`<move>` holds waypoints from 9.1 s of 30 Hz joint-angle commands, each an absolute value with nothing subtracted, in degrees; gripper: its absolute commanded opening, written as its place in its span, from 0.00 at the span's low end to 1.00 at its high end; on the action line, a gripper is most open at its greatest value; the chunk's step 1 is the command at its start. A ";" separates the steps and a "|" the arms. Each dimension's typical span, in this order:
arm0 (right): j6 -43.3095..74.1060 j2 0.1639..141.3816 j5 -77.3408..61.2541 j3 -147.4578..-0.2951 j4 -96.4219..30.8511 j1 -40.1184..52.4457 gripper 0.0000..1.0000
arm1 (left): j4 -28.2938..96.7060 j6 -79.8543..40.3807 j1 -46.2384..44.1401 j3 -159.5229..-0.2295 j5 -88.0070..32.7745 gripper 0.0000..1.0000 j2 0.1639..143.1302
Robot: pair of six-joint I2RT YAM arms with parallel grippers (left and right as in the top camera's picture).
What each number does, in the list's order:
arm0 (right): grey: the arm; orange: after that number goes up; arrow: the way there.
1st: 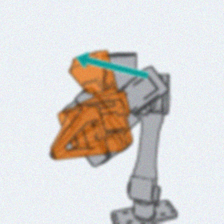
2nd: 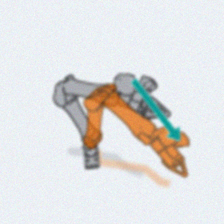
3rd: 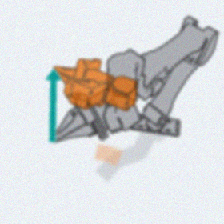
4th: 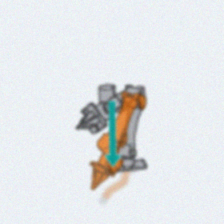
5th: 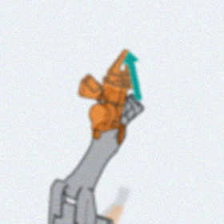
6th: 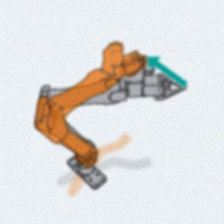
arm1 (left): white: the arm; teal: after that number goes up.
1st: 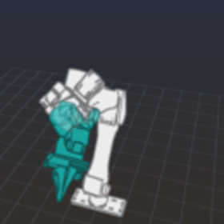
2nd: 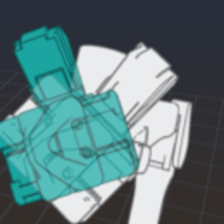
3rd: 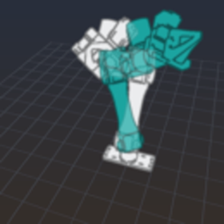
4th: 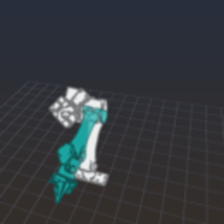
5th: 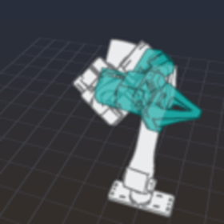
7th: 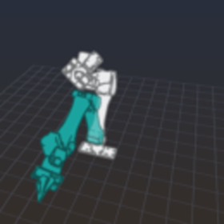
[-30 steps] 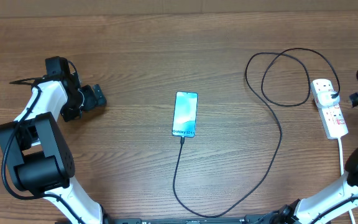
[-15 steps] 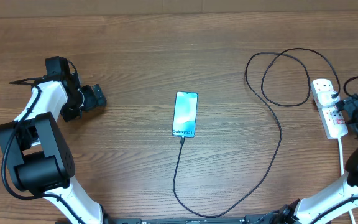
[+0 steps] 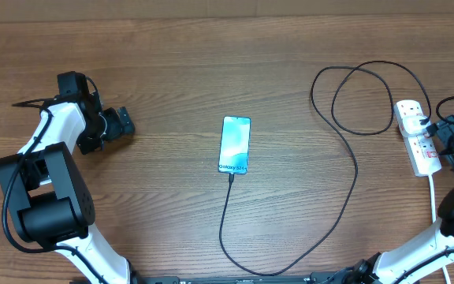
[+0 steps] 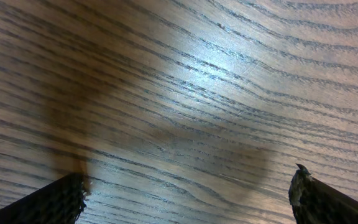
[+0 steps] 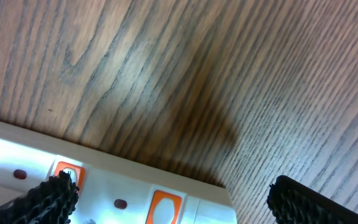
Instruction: Plug charger to phone and switch on socket
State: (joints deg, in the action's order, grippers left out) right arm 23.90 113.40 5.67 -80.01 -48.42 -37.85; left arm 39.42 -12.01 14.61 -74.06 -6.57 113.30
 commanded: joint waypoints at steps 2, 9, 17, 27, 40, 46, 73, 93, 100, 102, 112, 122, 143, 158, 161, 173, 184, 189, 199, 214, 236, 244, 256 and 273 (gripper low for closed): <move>23.49 111.68 4.32 -79.13 -48.47 -38.00 1.00 | 39.79 -12.03 14.87 -72.79 -5.76 1.00 115.07; 23.49 111.68 4.16 -79.13 -49.06 -38.00 1.00 | 39.79 -12.03 14.87 -72.79 -5.76 1.00 115.07; 23.49 111.68 4.38 -79.11 -46.87 -38.00 1.00 | 39.79 -12.03 14.87 -72.79 -5.76 1.00 115.07; 23.51 111.68 4.36 -79.11 -45.32 -38.00 1.00 | 39.79 -12.03 14.87 -72.79 -5.76 1.00 115.07; 23.51 111.68 4.43 -79.00 -47.13 -37.98 1.00 | 39.79 -12.03 14.87 -72.79 -5.76 1.00 115.07; 23.51 111.68 4.84 -79.00 -45.30 -38.00 1.00 | 39.79 -12.03 14.87 -72.79 -5.76 1.00 115.07; 19.55 112.27 4.14 -77.08 -43.55 -37.95 1.00 | 39.79 -12.03 14.87 -72.79 -5.76 1.00 115.07; 19.40 112.27 1.13 -77.08 -46.65 -37.95 1.00 | 39.79 -12.03 14.87 -72.79 -5.76 1.00 115.07; 17.30 112.27 -0.32 -77.08 -46.39 -37.95 1.00 | 39.79 -12.03 14.87 -72.79 -5.76 0.99 115.07; 16.75 112.27 -1.17 -77.08 -46.37 -37.95 1.00 | 39.79 -12.03 14.87 -72.79 -5.76 1.00 115.07; 16.23 112.31 -0.40 -77.08 -45.34 -37.95 1.00 | 39.79 -12.03 14.87 -72.79 -5.76 1.00 115.07; 19.90 112.31 3.64 -77.08 -46.76 -37.95 1.00 | 39.79 -12.03 14.87 -72.79 -5.76 1.00 115.07; 19.66 112.31 2.22 -77.10 -42.04 -37.95 1.00 | 39.79 -12.03 14.87 -72.79 -5.76 1.00 115.07; 18.87 112.31 1.21 -77.08 -44.27 -37.93 1.00 | 39.79 -12.03 14.87 -72.79 -5.76 1.00 115.07; 17.89 112.57 1.39 -77.08 -44.29 -37.93 1.00 | 39.79 -12.03 14.87 -72.79 -5.76 1.00 115.07; 17.58 115.48 -1.17 -77.08 -46.04 -37.89 1.00 | 39.79 -12.03 14.87 -72.79 -5.76 0.99 115.07; 17.45 115.48 1.63 -77.10 -48.38 -37.89 1.00 | 39.79 -12.03 14.87 -72.79 -5.76 1.00 115.07; 17.61 115.31 3.79 -78.48 -50.87 -37.89 0.97 | 39.79 -12.03 14.87 -72.79 -5.76 1.00 115.07; 24.23 105.21 10.50 -82.15 -54.28 -38.02 0.95 | 39.79 -12.03 14.87 -72.79 -5.76 1.00 115.07; 22.92 107.31 7.55 -79.85 -48.97 -37.89 1.00 | 39.79 -12.03 14.87 -72.79 -5.76 1.00 115.07; 17.23 114.78 0.40 -79.83 -44.36 -37.89 1.00 | 39.79 -12.03 14.87 -72.79 -5.76 1.00 115.07; 17.26 114.78 -0.16 -79.83 -45.10 -37.89 1.00 | 39.79 -12.03 14.87 -72.79 -5.76 1.00 115.07; 17.26 114.80 -0.10 -79.75 -46.65 -37.89 1.00 | 39.79 -12.03 14.87 -72.79 -5.76 1.00 115.07; 17.89 114.85 -0.12 -76.44 -45.74 -37.85 1.00 | 39.79 -12.03 14.87 -72.79 -5.76 1.00 115.07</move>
